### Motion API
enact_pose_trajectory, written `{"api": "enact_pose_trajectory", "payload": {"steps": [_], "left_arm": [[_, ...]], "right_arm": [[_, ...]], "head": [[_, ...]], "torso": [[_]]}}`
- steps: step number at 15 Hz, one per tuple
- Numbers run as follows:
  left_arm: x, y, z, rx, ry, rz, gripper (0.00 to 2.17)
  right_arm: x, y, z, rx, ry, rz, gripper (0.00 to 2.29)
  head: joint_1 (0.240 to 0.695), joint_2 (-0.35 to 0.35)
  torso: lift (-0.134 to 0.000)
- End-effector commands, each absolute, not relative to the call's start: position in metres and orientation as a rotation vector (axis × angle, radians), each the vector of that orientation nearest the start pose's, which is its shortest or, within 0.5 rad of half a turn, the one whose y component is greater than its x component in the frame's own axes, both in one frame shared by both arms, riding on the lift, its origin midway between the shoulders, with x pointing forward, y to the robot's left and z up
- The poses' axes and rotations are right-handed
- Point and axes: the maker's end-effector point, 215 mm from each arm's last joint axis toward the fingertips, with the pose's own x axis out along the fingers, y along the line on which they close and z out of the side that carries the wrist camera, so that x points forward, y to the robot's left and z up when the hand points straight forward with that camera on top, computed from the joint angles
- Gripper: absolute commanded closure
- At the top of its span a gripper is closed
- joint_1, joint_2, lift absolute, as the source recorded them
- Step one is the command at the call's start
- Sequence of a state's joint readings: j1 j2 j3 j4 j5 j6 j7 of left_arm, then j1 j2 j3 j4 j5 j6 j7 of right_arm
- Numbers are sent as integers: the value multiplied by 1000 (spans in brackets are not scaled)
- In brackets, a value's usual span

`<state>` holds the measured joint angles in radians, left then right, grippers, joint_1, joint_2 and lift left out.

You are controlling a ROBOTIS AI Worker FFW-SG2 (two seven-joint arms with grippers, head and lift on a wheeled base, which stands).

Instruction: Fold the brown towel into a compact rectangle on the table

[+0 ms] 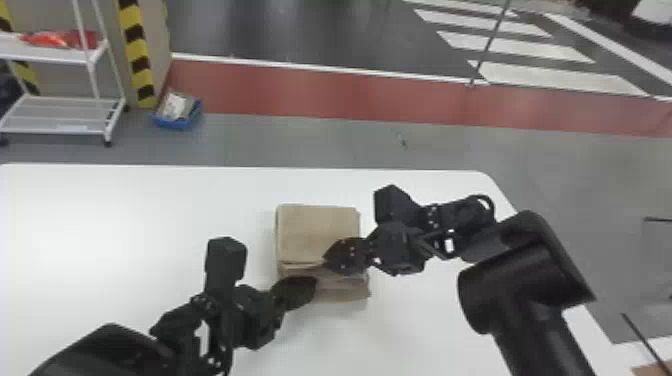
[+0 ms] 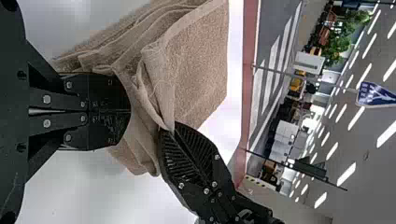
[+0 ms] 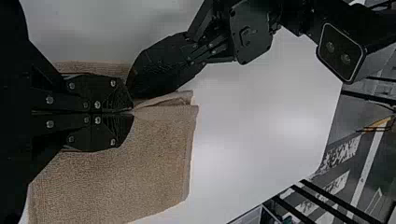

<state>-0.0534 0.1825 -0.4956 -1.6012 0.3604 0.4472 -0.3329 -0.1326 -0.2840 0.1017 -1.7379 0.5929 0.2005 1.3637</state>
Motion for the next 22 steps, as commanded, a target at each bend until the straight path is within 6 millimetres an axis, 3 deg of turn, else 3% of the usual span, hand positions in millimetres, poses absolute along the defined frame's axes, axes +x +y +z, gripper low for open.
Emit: {"api": "enact_pose_trajectory", "payload": {"steps": [1, 2, 4, 5, 7, 11, 13, 15, 18, 19, 22], "left_arm": [[465, -55, -453, -139, 482, -848, 1710], [465, -55, -453, -139, 482, -849, 1710], [466, -55, -452, -140, 480, -848, 1710], [466, -55, -452, -140, 480, -848, 1710], [465, -55, -451, -142, 477, -848, 1710], [450, -54, -440, -145, 492, -862, 1710], [441, -45, -429, -153, 491, -867, 1710], [437, -23, -413, -160, 473, -848, 1706], [450, 23, -392, -161, 426, -786, 1700], [461, 40, -386, -143, 402, -743, 1575], [520, 111, -339, -99, 192, -534, 90]], "right_arm": [[485, -153, -389, -769, 465, 1194, 886], [484, -155, -388, -755, 459, 1193, 883], [486, -161, -376, -736, 427, 1179, 542], [485, -161, -376, -734, 425, 1181, 485], [484, -168, -373, -704, 415, 1167, 481], [491, -184, -342, -619, 342, 1119, 451], [491, -193, -326, -578, 293, 1093, 451], [489, -206, -313, -525, 233, 1070, 360], [489, -234, -297, -444, 160, 1027, 228], [488, -240, -291, -412, 136, 1017, 171], [505, -255, -279, -337, 89, 896, 117]], "head": [[695, -231], [695, -232], [695, -240], [695, -243], [695, -247], [695, -261], [695, -270], [695, -276], [695, -269], [695, -265], [695, -218]], "torso": [[-124], [-124], [-124], [-124], [-124], [-124], [-124], [-124], [-124], [-124], [-124]]}}
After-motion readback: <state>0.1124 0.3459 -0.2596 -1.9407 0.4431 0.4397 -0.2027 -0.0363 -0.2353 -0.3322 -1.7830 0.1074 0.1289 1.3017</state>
